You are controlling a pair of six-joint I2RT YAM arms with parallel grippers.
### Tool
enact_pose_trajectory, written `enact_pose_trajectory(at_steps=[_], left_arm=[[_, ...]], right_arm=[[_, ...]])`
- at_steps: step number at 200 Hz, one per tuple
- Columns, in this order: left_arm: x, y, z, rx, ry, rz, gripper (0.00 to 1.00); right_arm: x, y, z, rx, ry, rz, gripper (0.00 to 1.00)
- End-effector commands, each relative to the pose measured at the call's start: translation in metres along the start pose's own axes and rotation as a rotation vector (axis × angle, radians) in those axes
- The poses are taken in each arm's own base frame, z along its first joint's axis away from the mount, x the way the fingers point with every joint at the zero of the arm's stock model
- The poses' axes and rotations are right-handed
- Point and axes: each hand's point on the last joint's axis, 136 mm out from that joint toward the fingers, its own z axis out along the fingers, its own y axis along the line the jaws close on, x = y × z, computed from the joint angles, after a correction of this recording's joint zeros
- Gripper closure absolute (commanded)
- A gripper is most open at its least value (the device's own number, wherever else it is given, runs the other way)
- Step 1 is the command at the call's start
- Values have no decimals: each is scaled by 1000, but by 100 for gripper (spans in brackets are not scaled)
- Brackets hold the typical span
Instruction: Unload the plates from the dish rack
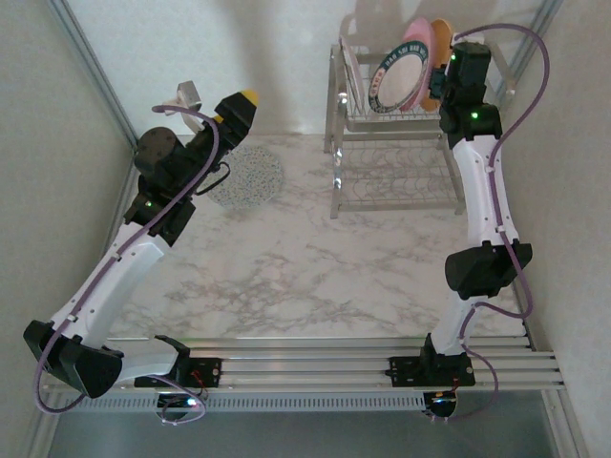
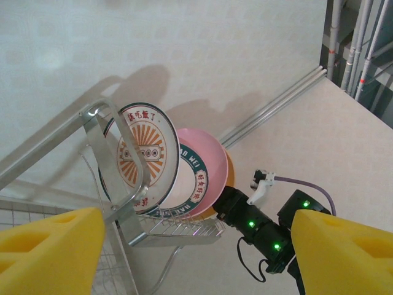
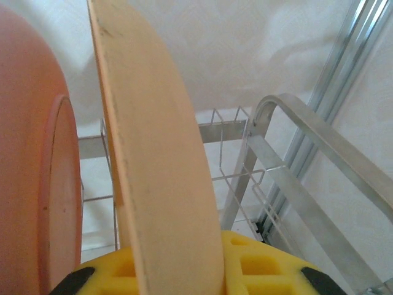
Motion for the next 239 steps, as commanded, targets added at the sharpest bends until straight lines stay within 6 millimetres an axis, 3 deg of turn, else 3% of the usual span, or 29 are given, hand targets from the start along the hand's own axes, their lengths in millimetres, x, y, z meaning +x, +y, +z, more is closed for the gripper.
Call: enact_pose_trajectory(at_steps=[1,23,175,239], left_arm=[[-5,-18,0,61,-12,29,20],[-5,-19,-1,63,-12,30,20],[-6,-26,-1,86,-14,30,20],[-6,-41,0,132,-6,35,20]], right_arm=[[-27,3,-11,-19,-73,18,94],[-35,3,-16,2,-96,11,100],[-96,-41,-72,288,-260,-22,100],[-136,-71,-124,357,-382,19,100]])
